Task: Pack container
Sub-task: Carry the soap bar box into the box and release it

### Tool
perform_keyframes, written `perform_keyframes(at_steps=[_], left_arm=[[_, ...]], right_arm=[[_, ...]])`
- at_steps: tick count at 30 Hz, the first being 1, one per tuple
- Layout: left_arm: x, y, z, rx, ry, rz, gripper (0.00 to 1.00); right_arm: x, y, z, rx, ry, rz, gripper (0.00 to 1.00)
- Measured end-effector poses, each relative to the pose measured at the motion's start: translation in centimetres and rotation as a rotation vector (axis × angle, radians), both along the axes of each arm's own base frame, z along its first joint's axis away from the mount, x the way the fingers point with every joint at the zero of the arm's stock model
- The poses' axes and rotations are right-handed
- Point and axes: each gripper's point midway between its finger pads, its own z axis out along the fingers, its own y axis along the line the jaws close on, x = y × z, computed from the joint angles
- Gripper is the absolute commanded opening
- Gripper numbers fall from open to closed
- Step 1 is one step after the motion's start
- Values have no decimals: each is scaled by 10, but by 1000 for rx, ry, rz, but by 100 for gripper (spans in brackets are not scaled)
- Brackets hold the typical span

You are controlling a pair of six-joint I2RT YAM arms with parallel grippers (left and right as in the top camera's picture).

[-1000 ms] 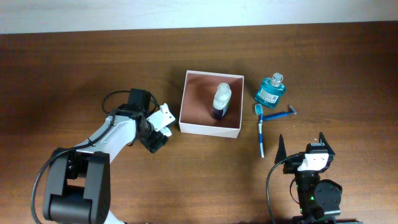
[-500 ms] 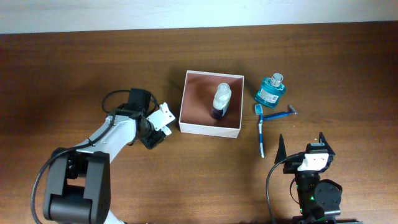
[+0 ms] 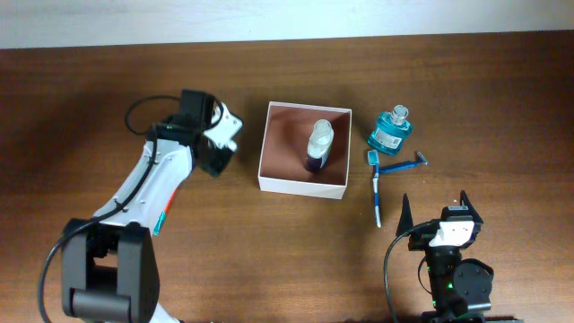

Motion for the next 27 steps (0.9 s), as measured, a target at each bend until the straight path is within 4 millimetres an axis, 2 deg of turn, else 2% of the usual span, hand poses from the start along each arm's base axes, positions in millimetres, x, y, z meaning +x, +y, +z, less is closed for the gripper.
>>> perform_keyframes(at_steps=[3,5,8,10,19,23,27], left_arm=[[13,-2,27,-57,-58,106,2],[17,-5,48,-115,-101,194,2],[16,-14,75,-210,-143,307,1],[13,-25,86,-264,-152,353,1],[-5,-96,93,-379,-126,348,1],[-10,-117,96,-385,-146,353,1],[-8,-127,100,-401,-177,371,1]], right_arm=[[0,0,0,0,0,0,99],[0,0,0,1,0,0,99],[0,0,0,0,0,0,99],[0,0,0,1,0,0,99],[0,0,0,0,0,0,99],[0,0,0,0,0,0,98],[0,0,0,0,0,0,99]])
